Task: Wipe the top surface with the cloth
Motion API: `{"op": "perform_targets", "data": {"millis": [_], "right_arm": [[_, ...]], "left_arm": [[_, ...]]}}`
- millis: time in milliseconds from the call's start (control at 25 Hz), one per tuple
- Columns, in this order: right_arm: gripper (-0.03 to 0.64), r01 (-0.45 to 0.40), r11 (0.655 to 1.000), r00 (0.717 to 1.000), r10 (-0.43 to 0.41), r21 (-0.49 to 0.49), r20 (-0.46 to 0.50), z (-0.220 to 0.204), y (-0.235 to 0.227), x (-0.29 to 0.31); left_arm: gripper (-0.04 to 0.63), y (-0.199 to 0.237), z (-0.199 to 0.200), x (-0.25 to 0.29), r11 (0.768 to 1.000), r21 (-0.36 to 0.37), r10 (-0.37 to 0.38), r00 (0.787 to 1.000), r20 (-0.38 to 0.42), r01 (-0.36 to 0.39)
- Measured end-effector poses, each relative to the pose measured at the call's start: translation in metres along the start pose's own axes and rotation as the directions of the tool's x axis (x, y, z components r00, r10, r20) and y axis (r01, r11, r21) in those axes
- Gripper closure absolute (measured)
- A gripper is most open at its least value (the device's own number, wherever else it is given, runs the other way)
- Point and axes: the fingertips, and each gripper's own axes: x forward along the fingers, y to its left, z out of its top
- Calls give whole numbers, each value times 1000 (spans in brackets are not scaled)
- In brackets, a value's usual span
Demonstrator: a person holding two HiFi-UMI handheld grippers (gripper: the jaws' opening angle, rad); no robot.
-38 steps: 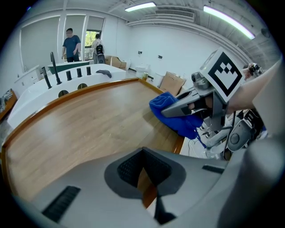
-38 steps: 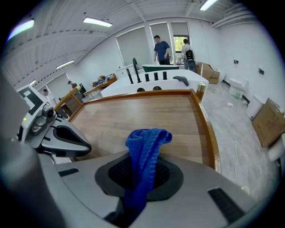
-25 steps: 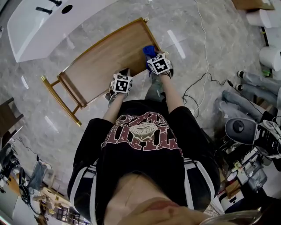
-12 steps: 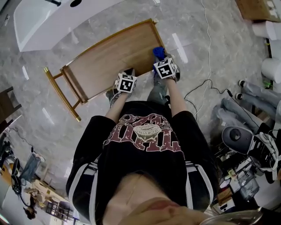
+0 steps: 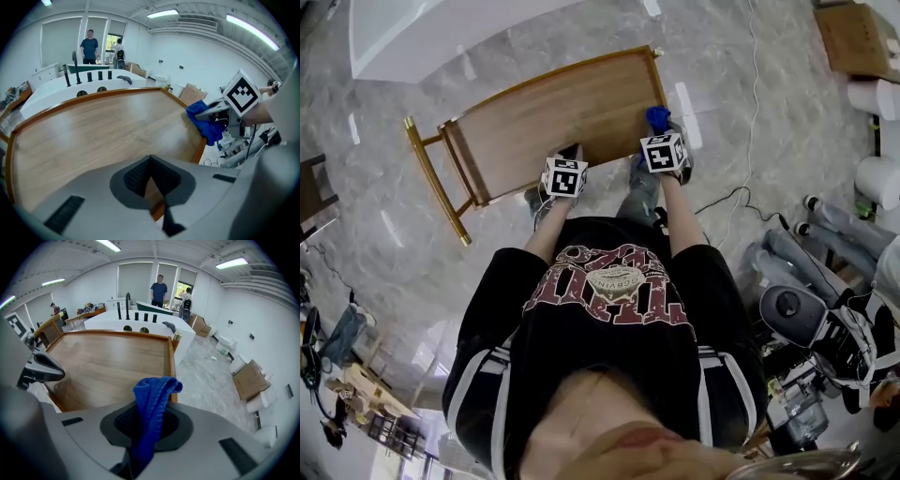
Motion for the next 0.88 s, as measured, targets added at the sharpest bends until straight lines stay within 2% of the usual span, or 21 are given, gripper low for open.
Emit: {"op": "perform_targets", "data": {"millis": [160,320,680,880], "right_arm": [[560,-81,996,991,77,24,111,23,22,-5],[560,-142,990,976,139,3,168,36,51,-3],[560,-253,966,952,258,-53,165,52,108,1],[560,-319,943,928,331,-93,172,66,140,-3]], "left_arm": [[549,18,6,-13,998,-38,42,998,51,-40],[549,31,5,-19,996,-74,64,995,80,-59],[549,42,4,-37,988,-136,94,987,131,-76],[549,46,10,-49,984,-156,113,979,169,-86]]}}
